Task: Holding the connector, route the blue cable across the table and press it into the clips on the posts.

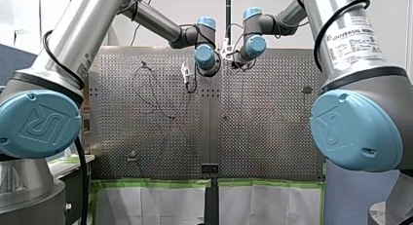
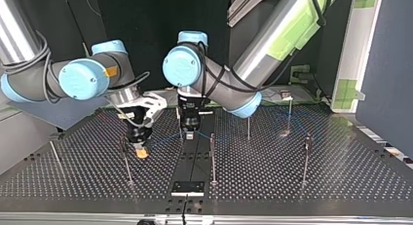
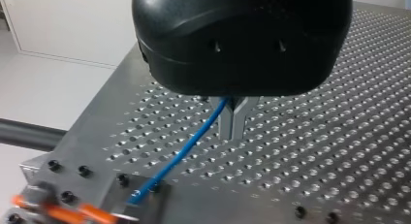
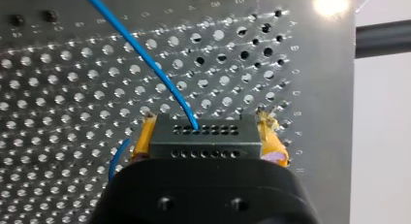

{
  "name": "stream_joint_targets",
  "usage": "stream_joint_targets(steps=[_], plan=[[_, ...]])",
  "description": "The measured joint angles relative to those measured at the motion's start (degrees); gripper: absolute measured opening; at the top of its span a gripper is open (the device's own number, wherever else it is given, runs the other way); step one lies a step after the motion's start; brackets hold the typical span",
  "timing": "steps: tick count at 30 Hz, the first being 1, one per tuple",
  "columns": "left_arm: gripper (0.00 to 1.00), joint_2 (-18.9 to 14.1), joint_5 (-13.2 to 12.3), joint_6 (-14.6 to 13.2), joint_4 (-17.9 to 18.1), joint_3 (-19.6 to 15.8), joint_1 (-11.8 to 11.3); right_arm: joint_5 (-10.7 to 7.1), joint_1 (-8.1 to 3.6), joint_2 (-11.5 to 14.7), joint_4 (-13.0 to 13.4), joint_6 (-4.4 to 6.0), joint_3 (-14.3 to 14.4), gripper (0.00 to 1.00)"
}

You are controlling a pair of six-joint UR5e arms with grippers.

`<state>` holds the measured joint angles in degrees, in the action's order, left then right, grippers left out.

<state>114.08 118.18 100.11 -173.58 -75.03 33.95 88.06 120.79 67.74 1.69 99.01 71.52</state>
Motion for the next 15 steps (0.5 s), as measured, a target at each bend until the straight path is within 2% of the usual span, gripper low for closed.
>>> stream_joint_targets(steps=[10,15], plan=[[0.00,0.01,0.05,0.02,6.09,-6.22,0.80,0.09,0.50,-0.02,0.12,-0.27,3.52,0.00],[0.00,0.09,-0.92,0.07,9.19,-9.30,1.05,0.19,0.43,-0.03,0.25,-0.42,5.74,0.00]])
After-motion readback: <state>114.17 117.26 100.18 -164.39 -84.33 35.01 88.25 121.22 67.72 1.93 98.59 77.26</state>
